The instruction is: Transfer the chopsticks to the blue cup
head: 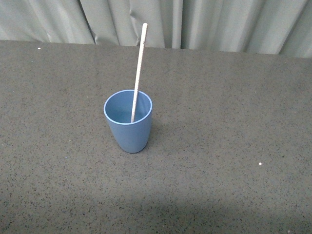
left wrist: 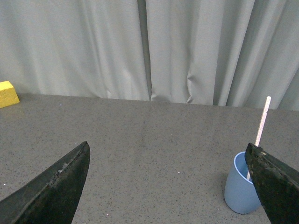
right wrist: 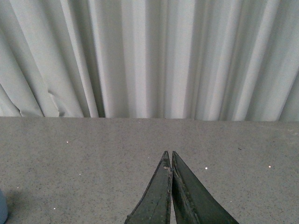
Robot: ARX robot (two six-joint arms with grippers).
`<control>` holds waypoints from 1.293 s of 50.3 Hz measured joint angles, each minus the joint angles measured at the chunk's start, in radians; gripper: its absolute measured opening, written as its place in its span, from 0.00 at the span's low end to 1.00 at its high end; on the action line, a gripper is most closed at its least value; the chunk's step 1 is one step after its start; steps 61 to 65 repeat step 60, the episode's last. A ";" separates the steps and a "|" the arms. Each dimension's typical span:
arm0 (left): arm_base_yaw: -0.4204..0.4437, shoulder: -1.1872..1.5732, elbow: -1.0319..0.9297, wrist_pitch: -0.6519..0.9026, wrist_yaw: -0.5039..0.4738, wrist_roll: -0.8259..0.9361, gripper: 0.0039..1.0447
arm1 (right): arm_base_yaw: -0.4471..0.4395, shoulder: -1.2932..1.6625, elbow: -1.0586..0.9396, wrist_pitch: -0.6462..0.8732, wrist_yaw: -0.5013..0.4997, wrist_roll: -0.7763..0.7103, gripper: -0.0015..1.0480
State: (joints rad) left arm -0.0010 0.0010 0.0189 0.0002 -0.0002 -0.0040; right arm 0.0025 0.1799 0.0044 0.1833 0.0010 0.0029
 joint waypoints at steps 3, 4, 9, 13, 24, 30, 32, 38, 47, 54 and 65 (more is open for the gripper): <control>0.000 0.000 0.000 0.000 0.000 0.000 0.94 | 0.000 -0.045 0.001 -0.051 0.000 0.000 0.01; 0.000 0.000 0.000 0.000 0.000 0.000 0.94 | 0.000 -0.085 0.001 -0.101 0.000 0.000 0.01; 0.000 0.000 0.000 0.000 0.000 0.000 0.94 | 0.000 -0.173 0.001 -0.177 -0.002 0.000 0.01; 0.000 0.000 0.000 0.000 0.000 0.000 0.94 | 0.000 -0.175 0.001 -0.181 -0.002 0.000 0.01; 0.000 0.000 0.000 0.000 0.000 0.000 0.94 | 0.000 -0.175 0.001 -0.182 -0.002 -0.002 0.25; 0.000 0.000 0.000 0.000 0.000 0.000 0.94 | 0.000 -0.175 0.001 -0.182 -0.002 -0.002 0.42; 0.000 0.000 0.000 0.000 0.000 0.000 0.94 | 0.000 -0.175 0.001 -0.182 -0.002 -0.002 0.51; 0.000 0.000 0.000 0.000 0.000 0.000 0.94 | 0.000 -0.175 0.001 -0.182 -0.002 -0.002 0.68; 0.000 0.000 0.000 0.000 0.000 0.000 0.94 | 0.000 -0.175 0.001 -0.182 -0.002 -0.001 0.91; 0.000 0.000 0.000 0.000 0.000 0.000 0.94 | 0.000 -0.175 0.001 -0.182 -0.002 -0.001 0.91; 0.000 0.000 0.000 0.000 0.000 0.000 0.94 | 0.000 -0.175 0.001 -0.182 -0.002 -0.001 0.91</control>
